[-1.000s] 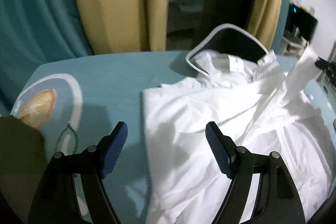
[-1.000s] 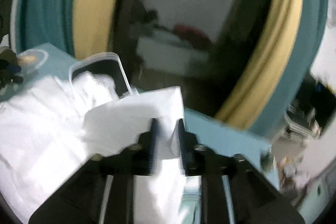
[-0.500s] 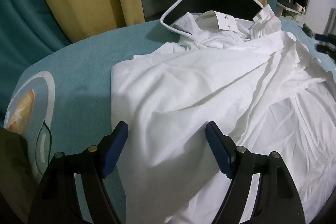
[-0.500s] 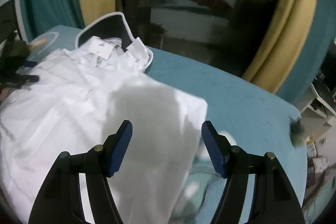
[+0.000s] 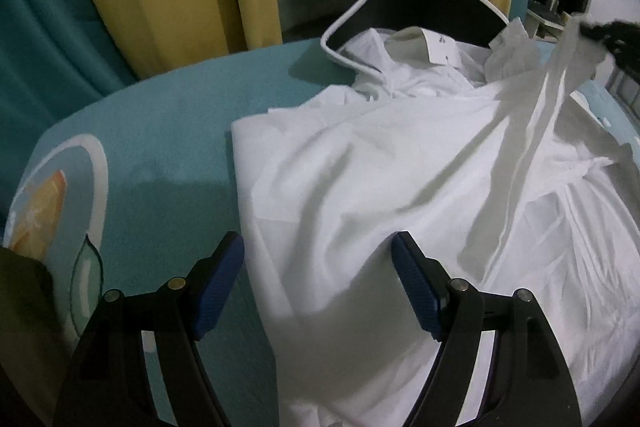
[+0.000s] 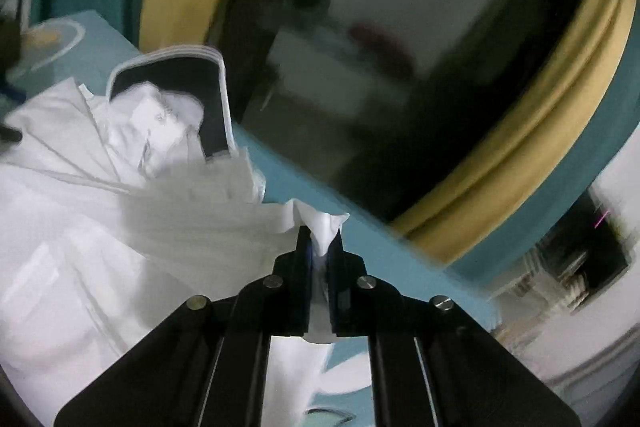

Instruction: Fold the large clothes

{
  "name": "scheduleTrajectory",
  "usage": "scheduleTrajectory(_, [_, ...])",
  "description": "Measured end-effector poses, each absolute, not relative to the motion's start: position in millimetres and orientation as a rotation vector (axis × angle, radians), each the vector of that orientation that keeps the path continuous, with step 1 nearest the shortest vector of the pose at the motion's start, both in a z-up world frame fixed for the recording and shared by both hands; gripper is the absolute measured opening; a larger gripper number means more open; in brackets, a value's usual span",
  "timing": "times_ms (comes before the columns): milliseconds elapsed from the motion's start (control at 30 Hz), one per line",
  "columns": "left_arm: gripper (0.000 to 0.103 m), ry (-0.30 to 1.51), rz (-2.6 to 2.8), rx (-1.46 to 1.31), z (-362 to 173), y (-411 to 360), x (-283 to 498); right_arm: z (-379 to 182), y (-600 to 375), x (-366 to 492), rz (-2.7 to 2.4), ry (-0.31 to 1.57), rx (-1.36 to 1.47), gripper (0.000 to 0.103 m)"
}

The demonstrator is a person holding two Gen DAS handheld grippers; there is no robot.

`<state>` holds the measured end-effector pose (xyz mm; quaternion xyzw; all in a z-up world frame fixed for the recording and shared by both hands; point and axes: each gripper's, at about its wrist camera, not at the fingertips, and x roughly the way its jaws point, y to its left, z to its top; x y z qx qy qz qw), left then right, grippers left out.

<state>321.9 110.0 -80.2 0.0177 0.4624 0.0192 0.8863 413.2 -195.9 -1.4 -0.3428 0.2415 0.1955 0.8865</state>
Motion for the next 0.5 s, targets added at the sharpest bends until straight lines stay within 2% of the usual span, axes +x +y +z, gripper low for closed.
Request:
scheduleTrajectory(133, [0.08, 0.99, 0.038, -0.004, -94.6, 108.4, 319.8, -29.8, -188.9, 361.0, 0.309, 0.268, -1.013, 0.006])
scheduleTrajectory(333, [0.08, 0.983, 0.046, -0.011, -93.6, 107.1, 310.7, -95.8, -226.6, 312.2, 0.407, 0.475, -1.069, 0.007])
scheduleTrajectory(433, [0.08, 0.994, 0.032, 0.007, -92.4, 107.8, 305.1, -104.8, -240.3, 291.0, 0.45, 0.556, -1.043, 0.019])
scheduleTrajectory(500, [0.08, 1.002, 0.023, 0.021, -92.3, 108.5, 302.4, -101.1, -254.4, 281.7, 0.441, 0.583, -0.998, 0.021])
